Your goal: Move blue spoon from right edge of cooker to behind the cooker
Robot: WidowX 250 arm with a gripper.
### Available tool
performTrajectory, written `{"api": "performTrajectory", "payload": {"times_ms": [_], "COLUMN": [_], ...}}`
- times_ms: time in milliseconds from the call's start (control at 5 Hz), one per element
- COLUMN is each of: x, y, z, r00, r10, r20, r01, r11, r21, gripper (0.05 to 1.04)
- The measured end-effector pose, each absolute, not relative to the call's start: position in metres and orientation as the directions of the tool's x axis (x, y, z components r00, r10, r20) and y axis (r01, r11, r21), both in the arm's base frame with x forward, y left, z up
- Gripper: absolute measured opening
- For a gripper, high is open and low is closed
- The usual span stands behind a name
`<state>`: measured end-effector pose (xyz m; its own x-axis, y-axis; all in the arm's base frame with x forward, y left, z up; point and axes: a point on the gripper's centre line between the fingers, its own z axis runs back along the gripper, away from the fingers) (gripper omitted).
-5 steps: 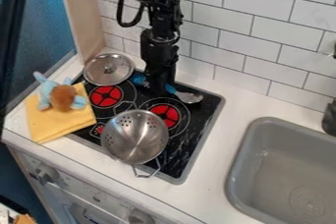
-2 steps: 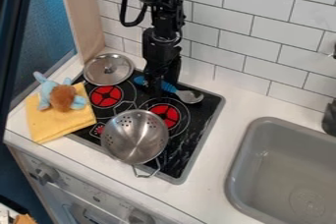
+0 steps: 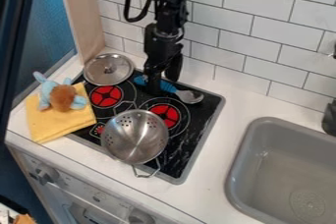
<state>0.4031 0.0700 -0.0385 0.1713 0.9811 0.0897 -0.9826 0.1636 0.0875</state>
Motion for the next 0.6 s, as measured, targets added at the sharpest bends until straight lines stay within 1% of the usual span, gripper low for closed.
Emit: {"api": "performTrajectory", "payload": {"times_ms": [200, 400, 600], "x": [0.403, 0.402, 0.394], "y": [0.066, 0.069, 0.072], "z": [-0.036, -0.006, 0.012], "r00": [0.189, 0.182, 0.169], "r10": [0.978, 0.977, 0.975], "r20": [0.083, 0.113, 0.145], "r01": [-0.980, -0.983, -0.986], "r11": [0.183, 0.181, 0.169], "r21": [0.078, 0.022, 0.014], "gripper": [1.001, 1.001, 1.001]}}
